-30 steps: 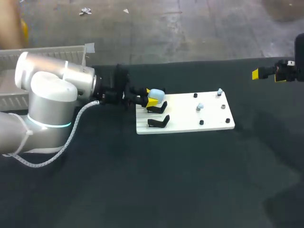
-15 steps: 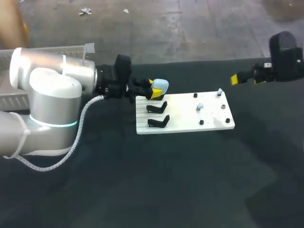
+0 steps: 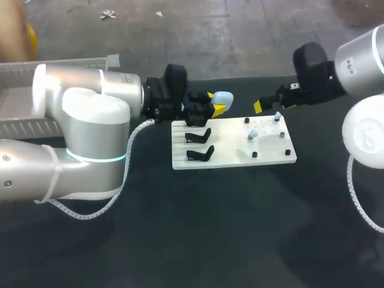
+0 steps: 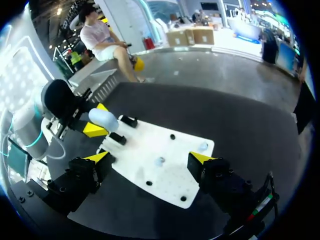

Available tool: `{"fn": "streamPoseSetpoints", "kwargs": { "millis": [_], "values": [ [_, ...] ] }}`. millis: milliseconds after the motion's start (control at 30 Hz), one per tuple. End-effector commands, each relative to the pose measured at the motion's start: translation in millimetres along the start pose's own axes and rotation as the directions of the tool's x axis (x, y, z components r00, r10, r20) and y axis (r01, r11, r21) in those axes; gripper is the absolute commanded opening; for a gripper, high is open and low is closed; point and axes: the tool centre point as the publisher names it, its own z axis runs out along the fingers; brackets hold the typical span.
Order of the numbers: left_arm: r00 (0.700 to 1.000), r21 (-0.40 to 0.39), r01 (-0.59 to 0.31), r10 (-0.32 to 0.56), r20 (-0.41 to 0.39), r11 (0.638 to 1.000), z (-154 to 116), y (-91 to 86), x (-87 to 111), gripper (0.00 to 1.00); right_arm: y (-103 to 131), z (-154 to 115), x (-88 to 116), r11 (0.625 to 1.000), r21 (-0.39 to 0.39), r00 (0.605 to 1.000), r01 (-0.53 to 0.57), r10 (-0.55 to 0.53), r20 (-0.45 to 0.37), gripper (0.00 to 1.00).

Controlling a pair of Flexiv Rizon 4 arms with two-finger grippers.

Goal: Pick up each earbud case from the left stands, insert the matching earbuds, close the lid, and place the case in the box.

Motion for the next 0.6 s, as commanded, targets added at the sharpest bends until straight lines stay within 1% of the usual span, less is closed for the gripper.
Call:
{"fn": "streamPoseSetpoints", "kwargs": {
  "millis": [33, 333, 600],
  "values": [
    [1.000, -0.024, -0.006, 0.006, -0.001, 1.000, 10.4, -1.8, -2.7, 0.00, -1.0, 16.9, -7.2, 0.998, -0.070, 1.000, 0.007, -0.008, -0.015, 1.00],
    [1.000, -0.002, -0.026, 0.026, -0.001, 1.000, 22.1, -10.3, -8.2, 0.00, 10.9, 26.0, -16.1, 0.996, -0.087, 0.999, 0.026, -0.028, -0.026, 1.00],
    [1.000, 0.016, -0.023, 0.023, 0.005, 1.000, 22.2, -15.0, -7.3, 0.00, 15.3, 25.6, -21.2, 0.996, -0.085, 0.999, 0.034, -0.036, -0.024, 1.00]
  ]
}}
